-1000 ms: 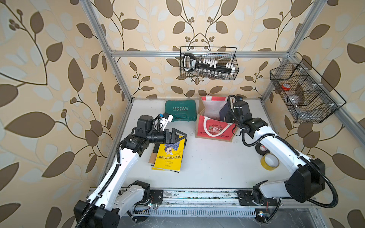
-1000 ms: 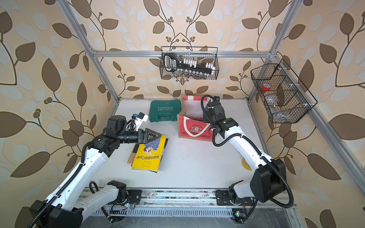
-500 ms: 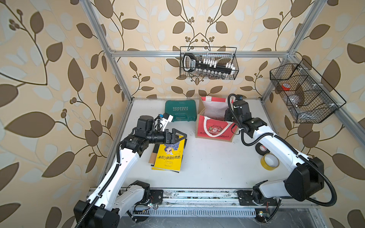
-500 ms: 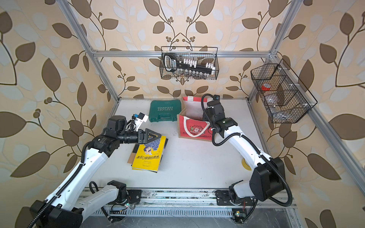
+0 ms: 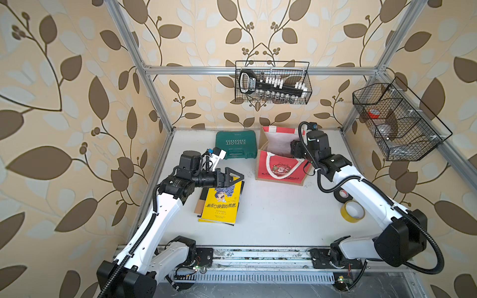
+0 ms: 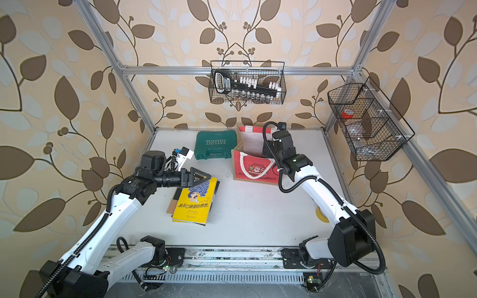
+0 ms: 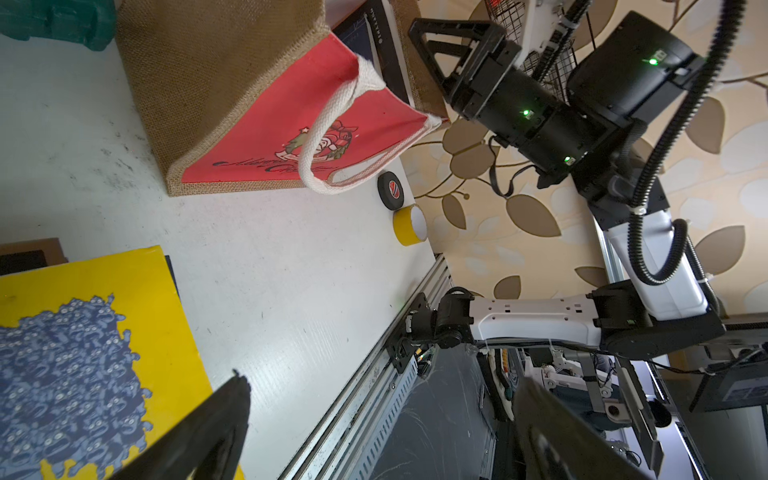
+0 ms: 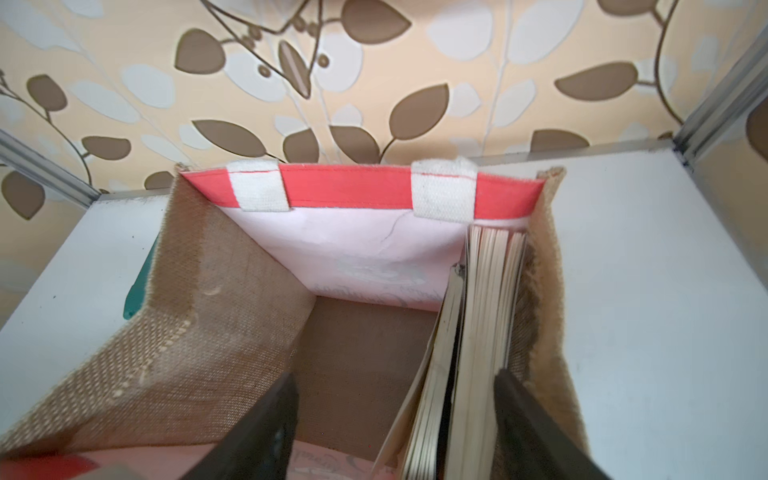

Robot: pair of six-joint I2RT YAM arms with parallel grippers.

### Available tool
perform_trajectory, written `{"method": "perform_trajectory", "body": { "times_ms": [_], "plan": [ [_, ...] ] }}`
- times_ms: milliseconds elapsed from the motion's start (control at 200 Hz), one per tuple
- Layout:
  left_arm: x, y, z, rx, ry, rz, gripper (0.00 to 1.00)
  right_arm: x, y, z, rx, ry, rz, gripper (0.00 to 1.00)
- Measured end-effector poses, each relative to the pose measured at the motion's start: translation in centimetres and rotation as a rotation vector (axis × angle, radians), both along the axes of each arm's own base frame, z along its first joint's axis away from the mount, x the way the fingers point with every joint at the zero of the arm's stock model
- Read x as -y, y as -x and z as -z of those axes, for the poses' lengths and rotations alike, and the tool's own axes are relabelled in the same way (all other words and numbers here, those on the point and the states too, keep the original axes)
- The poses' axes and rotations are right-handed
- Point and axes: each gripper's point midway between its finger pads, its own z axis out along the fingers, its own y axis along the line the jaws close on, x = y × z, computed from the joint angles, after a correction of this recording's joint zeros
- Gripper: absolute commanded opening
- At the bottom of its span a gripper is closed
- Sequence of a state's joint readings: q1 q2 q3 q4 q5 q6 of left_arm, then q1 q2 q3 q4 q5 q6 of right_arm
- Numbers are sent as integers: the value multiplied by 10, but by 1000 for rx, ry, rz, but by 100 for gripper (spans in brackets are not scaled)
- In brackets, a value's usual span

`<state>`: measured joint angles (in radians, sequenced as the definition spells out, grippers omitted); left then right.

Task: Put the books into the canvas bag
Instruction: Place the book in the canvas bag.

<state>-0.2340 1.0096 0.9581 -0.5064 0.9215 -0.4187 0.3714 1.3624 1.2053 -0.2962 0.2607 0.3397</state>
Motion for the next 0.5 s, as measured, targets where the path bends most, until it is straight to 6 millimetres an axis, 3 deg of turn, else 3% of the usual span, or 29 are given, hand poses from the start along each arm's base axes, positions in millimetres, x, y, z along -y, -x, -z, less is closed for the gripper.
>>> {"method": "perform_trajectory", "body": {
  "times_ms": [125,350,420,500],
  "plan": [
    [-2,-7,7,-19,-23,-24,99,-7,9,-22,49,-13,-73,99],
    [-17,-21,24,-49,-116,-139,99,-40,31,-48,82,-72,-285,99],
    [-24,-25,30,-64,-148,-183,99,-57,46,-53,92,-87,-368,99],
    [-33,-29,38,-81,-189,-235,99,-88,77,-50,96,-104,-488,99]
  ]
}}
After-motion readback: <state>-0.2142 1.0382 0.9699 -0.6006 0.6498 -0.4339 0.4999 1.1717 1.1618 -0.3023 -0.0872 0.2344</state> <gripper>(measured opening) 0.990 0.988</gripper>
